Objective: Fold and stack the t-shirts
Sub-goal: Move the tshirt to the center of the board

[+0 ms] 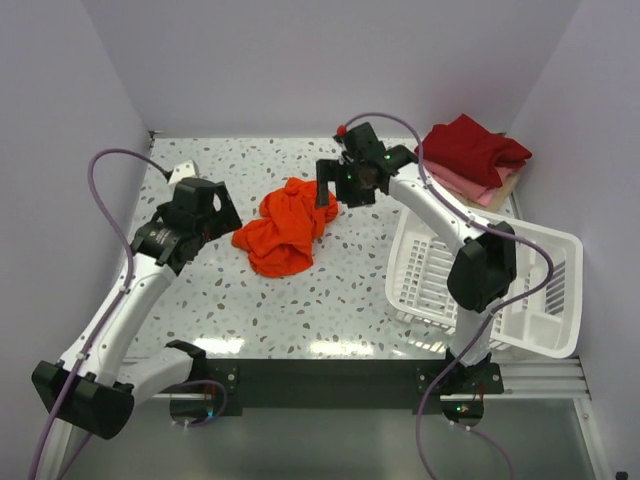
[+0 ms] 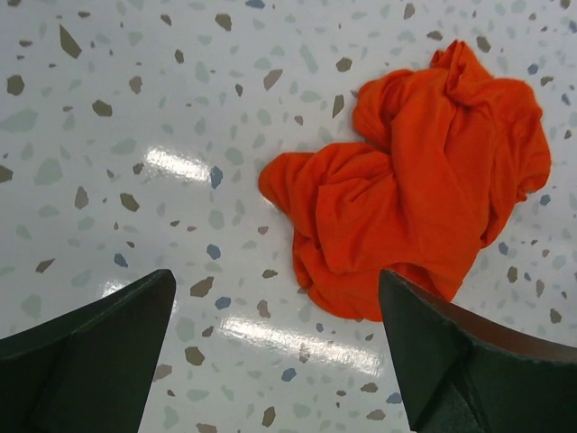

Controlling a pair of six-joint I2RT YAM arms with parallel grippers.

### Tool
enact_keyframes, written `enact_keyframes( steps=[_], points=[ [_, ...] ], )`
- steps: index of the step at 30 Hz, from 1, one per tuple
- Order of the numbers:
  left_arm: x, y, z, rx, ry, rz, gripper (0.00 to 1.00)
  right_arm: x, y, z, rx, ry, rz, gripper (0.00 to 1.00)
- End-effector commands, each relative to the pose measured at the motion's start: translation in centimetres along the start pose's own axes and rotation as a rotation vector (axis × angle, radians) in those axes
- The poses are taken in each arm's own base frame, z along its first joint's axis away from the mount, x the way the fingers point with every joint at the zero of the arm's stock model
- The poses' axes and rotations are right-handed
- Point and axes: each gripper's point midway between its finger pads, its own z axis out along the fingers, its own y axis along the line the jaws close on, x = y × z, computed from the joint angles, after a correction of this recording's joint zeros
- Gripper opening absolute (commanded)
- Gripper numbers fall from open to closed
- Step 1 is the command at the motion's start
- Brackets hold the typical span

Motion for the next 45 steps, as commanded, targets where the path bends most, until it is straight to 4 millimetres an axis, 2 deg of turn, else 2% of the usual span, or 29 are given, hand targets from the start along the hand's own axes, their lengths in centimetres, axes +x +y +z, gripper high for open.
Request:
enact_keyframes(
  steps=[1,2,3,4,5,7,8,10,12,14,18,24,30,35,40,45],
  points=[
    [2.7,-1.0,2.0,0.032,0.076,-0.023,1.0,3.3,-0.8,-2.8,0.0,0.029,-0.041,0.93],
    [2.6,-1.9,2.5,0.073,0.068,-0.033,0.99,4.2,-1.1,-2.5,-0.002,0.047,-0.03,0.93],
    [3.4,-3.0,2.8,0.126,0.099,-0.034,0.98,4.8,-1.1,-2.5,-0.015,0.047,-0.013,0.93],
    [4.7,-3.1,3.4,0.141,0.127,-0.034,0.97,6.6,-1.8,-2.1,-0.005,0.082,-0.003,0.93],
    [4.7,-4.0,3.8,0.178,0.121,-0.048,0.95,7.1,-2.1,-2.0,-0.002,0.085,0.011,0.93],
    [6.9,-4.6,4.7,0.214,0.18,-0.057,0.93,8.8,-3.0,-1.8,0.015,0.115,0.025,0.93],
    [6.8,-5.5,5.1,0.255,0.174,-0.066,0.9,9.0,-3.0,-1.8,0.014,0.111,0.034,0.93],
    [8.1,-5.9,6.4,0.263,0.201,-0.062,0.87,9.9,-3.3,-1.9,0.017,0.118,0.041,0.93],
    [9.5,-6.2,7.6,0.258,0.253,-0.04,0.83,10.1,-3.5,-1.9,0.02,0.115,0.056,0.93],
    [9.5,-6.9,8.3,0.269,0.263,-0.031,0.78,10.5,-3.6,-1.9,0.022,0.121,0.07,0.93],
    [10.4,-7.0,10.2,0.234,0.295,-0.012,0.71,11.0,-3.3,-1.9,0.006,0.133,0.091,0.93],
    [11.6,-6.5,11.0,0.187,0.334,-0.001,0.66,11.6,-3.8,-2.0,0.025,0.142,0.093,0.93],
    [12.6,-7.3,11.9,0.208,0.357,-0.012,0.64,11.9,-4.1,-2.0,0.034,0.164,0.07,0.93],
    [12.7,-7.9,12.0,0.223,0.356,-0.02,0.56,12.3,-4.2,-1.5,0.037,0.178,0.084,0.93],
    [13.9,-7.9,12.2,0.22,0.397,-0.004,0.5,12.4,-4.3,-1.4,0.042,0.183,0.085,0.93],
    [14.3,-7.4,11.9,0.175,0.406,0.01,0.51,12.7,-4.6,-1.4,0.052,0.191,0.083,0.93]
  ],
)
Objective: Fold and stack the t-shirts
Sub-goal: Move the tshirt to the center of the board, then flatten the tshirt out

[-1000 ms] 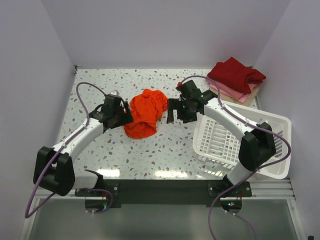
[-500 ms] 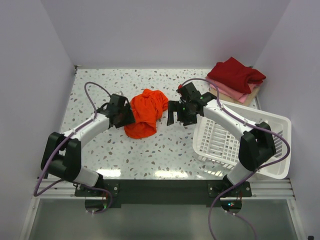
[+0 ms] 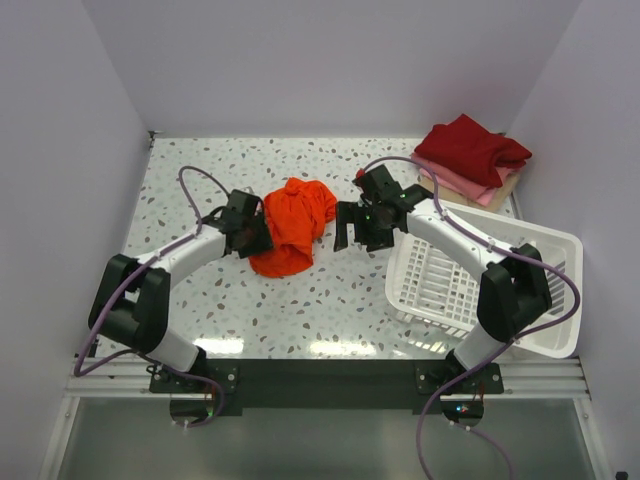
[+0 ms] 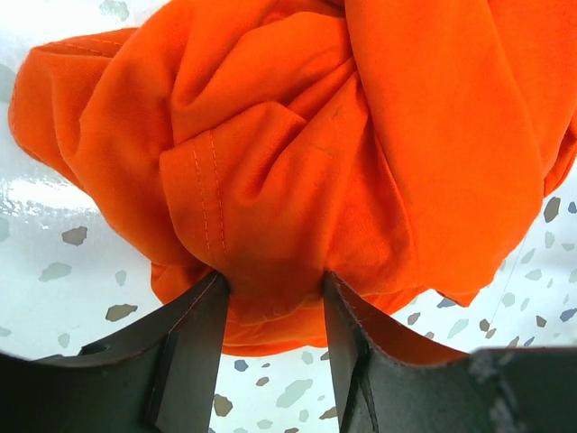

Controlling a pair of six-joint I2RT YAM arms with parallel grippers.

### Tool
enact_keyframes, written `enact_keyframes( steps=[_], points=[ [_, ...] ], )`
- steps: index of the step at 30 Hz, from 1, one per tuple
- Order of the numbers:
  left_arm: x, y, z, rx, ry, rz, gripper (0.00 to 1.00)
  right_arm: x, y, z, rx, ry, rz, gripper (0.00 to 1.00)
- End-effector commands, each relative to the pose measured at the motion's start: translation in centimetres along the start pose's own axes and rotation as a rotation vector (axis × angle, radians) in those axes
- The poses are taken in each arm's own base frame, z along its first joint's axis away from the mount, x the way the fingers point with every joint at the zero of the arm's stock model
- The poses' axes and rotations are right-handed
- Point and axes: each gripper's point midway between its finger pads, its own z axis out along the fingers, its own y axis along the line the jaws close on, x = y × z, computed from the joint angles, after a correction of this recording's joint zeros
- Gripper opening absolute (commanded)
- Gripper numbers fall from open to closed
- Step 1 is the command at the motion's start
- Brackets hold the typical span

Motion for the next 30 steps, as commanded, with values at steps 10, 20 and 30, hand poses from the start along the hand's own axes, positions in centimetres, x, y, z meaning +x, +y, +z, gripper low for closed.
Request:
enact_keyframes(
  steps=[10,20,30],
  points=[
    [-0.6,-0.7,-1.2,-0.024,-0.046,-0.016,0.52,0.2,0.4,-0.3,-0.019,0.007,-0.003,0.93],
    [-0.5,-1.8,-0.3,0.011,-0.044,0.011,0.45,0.3,0.2,-0.2,-0.009,0.012,-0.005,0.93],
    [-1.7,-3.0,-1.4,0.038,-0.053,0.008,0.0,0.5,0.3,-0.1,-0.012,0.026,-0.003,0.93]
  ],
)
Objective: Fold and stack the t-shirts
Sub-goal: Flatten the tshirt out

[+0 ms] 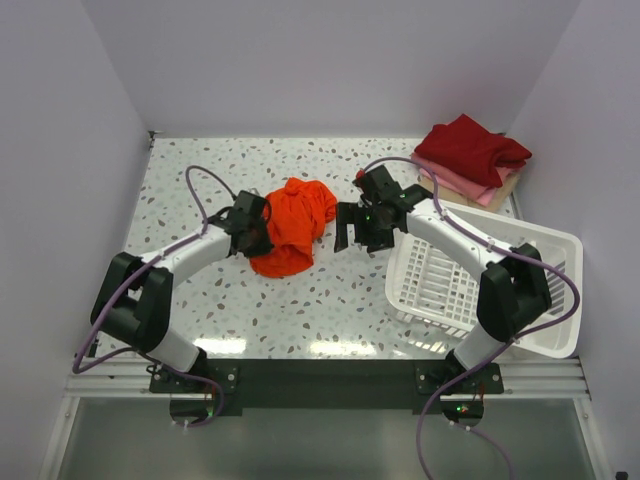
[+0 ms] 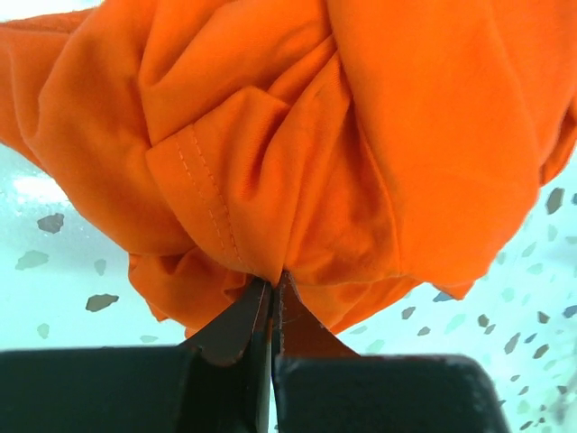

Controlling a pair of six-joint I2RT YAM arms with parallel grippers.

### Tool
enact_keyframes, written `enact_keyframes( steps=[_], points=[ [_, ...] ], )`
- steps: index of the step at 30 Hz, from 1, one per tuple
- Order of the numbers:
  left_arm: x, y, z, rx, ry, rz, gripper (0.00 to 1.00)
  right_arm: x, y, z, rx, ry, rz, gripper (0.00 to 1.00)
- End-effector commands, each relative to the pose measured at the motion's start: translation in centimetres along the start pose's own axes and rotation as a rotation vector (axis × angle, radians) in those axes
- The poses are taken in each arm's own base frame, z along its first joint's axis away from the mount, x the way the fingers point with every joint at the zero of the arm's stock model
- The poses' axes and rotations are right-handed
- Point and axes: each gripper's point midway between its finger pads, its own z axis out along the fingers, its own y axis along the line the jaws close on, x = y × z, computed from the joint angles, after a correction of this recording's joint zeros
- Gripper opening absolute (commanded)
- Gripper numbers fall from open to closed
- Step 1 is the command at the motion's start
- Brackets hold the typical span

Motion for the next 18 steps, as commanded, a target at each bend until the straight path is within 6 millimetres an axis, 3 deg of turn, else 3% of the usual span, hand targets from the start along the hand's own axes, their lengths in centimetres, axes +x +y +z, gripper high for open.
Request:
enact_keyframes(
  steps=[1,7,14,18],
  points=[
    [-3.3,-2.6,-2.2,0.064,-0.079,-0.001,0.0,0.2,0.6,0.0,-0.026,0.016,-0.008,0.92],
    [-9.7,-6.5,-7.7,0.155,-0.218,-0.005,0.0,-0.4,3.2,1.8,-0.106,0.027,-0.031,0.92],
    [-14.1,-6.9,-11.3,0.18,-0.302,-0.038,0.0,0.0,7.0,4.9,-0.155,0.058,-0.093,0.9],
    [-16.1,-7.6,-13.4,0.224,-0.343,-0.061,0.0,-0.3,8.4,5.5,-0.17,0.039,-0.093,0.89]
  ],
)
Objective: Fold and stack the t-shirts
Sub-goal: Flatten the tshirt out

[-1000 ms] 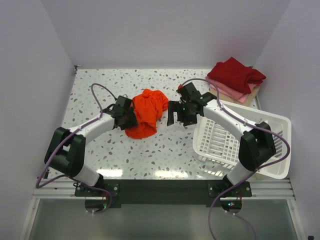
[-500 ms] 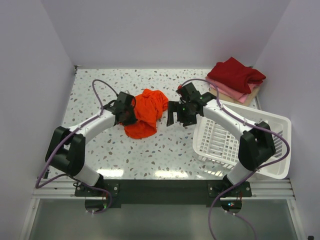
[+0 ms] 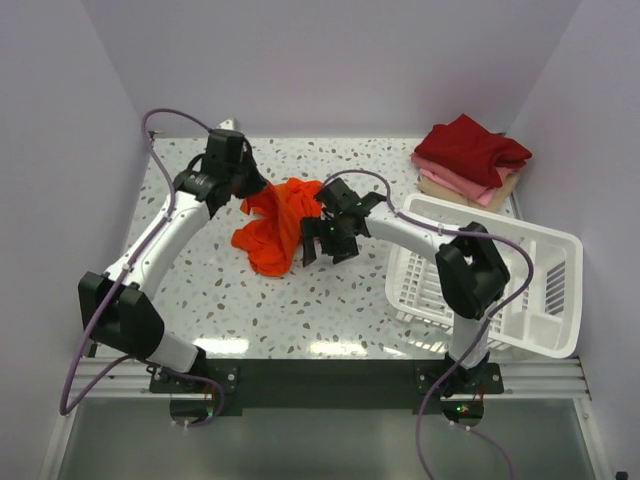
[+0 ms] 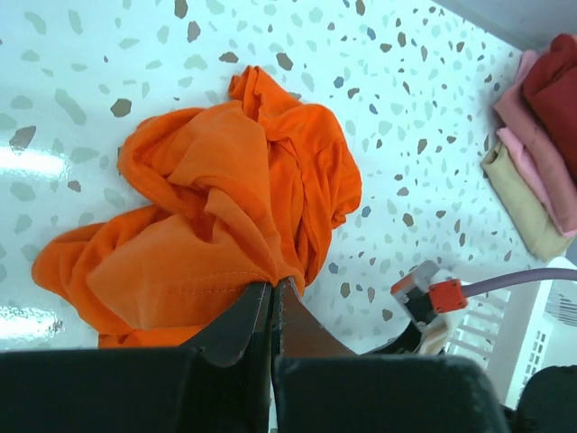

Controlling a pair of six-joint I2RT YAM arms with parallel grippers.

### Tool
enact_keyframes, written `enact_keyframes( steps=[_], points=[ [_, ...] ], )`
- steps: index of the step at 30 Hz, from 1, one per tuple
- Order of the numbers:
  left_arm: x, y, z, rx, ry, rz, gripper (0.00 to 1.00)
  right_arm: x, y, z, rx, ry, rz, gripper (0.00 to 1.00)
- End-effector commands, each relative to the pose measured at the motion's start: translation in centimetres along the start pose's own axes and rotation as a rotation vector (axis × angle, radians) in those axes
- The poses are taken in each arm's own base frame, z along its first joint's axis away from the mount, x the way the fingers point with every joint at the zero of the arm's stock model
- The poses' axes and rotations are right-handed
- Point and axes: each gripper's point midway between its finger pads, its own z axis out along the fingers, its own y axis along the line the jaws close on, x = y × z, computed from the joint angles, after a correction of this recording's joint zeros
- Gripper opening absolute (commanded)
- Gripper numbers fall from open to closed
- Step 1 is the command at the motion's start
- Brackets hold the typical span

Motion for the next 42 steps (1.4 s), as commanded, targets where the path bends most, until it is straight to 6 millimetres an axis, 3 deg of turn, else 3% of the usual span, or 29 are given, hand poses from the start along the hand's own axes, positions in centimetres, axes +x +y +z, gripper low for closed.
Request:
enact_keyframes(
  steps=[1,5,12,18,22,30,37,42],
  points=[
    [-3.9,-2.1,-2.9,0.069,-0.079,-0.005,0.0,-2.9,3.5,-1.0,-0.094,-0.101,-0.017,0.89],
    [-6.8,-4.1,-4.4,0.119,-0.136,-0.02,0.0,-3.7,6.2,-2.8,-0.153,-0.186,-0.03,0.89],
    [-10.2,-8.1,-7.1,0.255,-0.2,-0.074,0.0,-4.7,9.8,-3.3,-0.207,-0.291,-0.061,0.89],
    [-11.8,-8.9,-8.7,0.279,-0.251,-0.111,0.0,-6.0,14.1,-5.1,-0.255,-0.41,-0.108,0.89],
    [-13.0,-10.0,-10.2,0.328,-0.29,-0.164,0.0,-6.1,15.8,-4.8,-0.203,-0.501,-0.156,0.89],
    [-14.9,-11.4,-13.9,0.414,-0.359,-0.236,0.0,-7.4,14.6,-1.3,-0.07,-0.579,-0.206,0.9],
    [-15.0,-12.0,-16.0,0.461,-0.356,-0.258,0.0,-8.8,14.3,1.6,-0.016,-0.595,-0.241,0.9],
    [-14.9,-11.6,-17.1,0.453,-0.364,-0.252,0.0,-8.8,15.2,3.3,-0.056,-0.578,-0.279,0.77]
  ],
)
